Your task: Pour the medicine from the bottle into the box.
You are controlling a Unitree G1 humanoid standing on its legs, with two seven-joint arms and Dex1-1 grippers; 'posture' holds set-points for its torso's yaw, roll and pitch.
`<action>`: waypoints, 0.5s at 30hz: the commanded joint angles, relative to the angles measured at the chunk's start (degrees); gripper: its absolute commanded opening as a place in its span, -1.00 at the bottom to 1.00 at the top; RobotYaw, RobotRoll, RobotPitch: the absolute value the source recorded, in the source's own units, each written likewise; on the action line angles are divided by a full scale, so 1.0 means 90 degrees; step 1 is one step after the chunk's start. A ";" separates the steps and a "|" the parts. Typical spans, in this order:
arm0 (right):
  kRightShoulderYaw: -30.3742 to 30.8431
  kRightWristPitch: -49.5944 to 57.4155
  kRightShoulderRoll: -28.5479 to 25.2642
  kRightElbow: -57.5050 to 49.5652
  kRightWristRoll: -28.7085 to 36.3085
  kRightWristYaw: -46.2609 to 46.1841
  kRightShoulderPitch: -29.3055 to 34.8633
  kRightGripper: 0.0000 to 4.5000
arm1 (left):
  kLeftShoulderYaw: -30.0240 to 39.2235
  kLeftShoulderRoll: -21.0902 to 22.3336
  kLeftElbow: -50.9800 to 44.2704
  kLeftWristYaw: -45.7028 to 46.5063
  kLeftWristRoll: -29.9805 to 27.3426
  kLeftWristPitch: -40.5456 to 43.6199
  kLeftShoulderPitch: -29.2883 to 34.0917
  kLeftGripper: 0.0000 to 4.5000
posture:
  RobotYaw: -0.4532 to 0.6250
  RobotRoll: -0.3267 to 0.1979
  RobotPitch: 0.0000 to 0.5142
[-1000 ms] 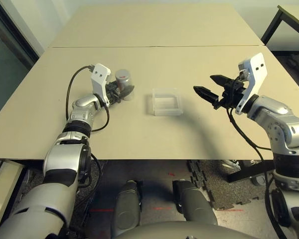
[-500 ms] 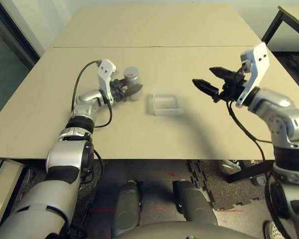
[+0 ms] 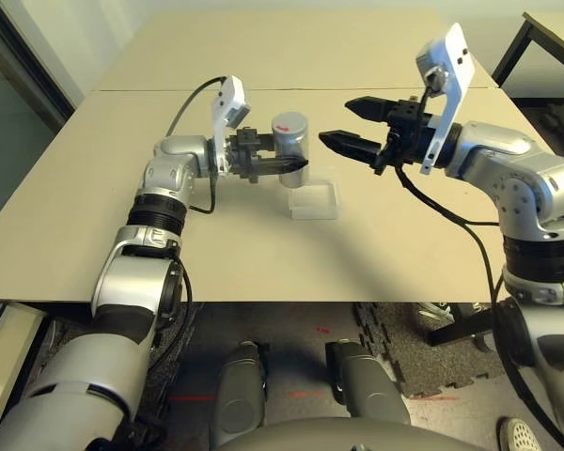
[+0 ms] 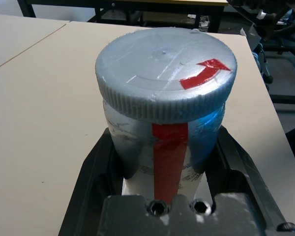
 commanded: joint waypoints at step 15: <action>0.0110 0.1563 0.1159 -0.0931 -0.0229 -0.1906 0.0050 1.00 | -0.0083 -0.0423 0.0826 0.0676 0.0227 -0.0912 -0.0332 0.08 | -0.60 0.25 -0.60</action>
